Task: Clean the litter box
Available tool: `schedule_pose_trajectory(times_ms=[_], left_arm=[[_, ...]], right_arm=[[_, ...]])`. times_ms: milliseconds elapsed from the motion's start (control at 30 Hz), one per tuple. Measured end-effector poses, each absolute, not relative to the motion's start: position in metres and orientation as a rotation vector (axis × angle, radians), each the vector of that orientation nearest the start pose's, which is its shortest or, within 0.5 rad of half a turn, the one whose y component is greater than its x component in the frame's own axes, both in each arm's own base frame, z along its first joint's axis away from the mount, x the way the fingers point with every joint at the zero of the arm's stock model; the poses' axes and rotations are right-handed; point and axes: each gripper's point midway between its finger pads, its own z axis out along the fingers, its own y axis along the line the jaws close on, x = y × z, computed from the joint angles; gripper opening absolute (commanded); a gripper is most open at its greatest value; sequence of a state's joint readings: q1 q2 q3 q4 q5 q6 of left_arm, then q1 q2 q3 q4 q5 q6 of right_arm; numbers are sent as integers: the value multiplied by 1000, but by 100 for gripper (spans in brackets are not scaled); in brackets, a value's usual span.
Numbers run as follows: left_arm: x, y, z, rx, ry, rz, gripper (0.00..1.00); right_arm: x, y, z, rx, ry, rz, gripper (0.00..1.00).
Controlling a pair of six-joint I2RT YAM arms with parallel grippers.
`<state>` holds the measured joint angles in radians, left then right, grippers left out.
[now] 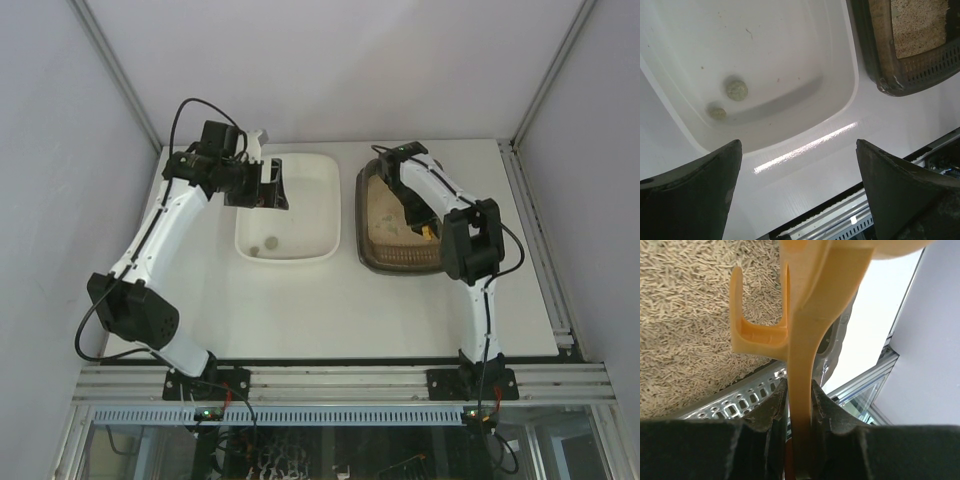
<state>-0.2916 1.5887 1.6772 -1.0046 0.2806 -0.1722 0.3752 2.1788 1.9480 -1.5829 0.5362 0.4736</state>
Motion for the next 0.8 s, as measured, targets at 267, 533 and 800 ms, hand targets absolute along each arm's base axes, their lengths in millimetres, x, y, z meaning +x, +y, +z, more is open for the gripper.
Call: schedule_pose_trajectory(times_ms=[267,533,800], left_arm=[[343,-159,240,265,2510,-527,100],[341,-158,237,263,2519,-524,100],[341,-157,239,263,2513,-521,100]], right_arm=[[323,40,104,98,3078,-905,0],[321,36,100,120,3109,-886,0],[327,44,90,89,3151,-830,0]])
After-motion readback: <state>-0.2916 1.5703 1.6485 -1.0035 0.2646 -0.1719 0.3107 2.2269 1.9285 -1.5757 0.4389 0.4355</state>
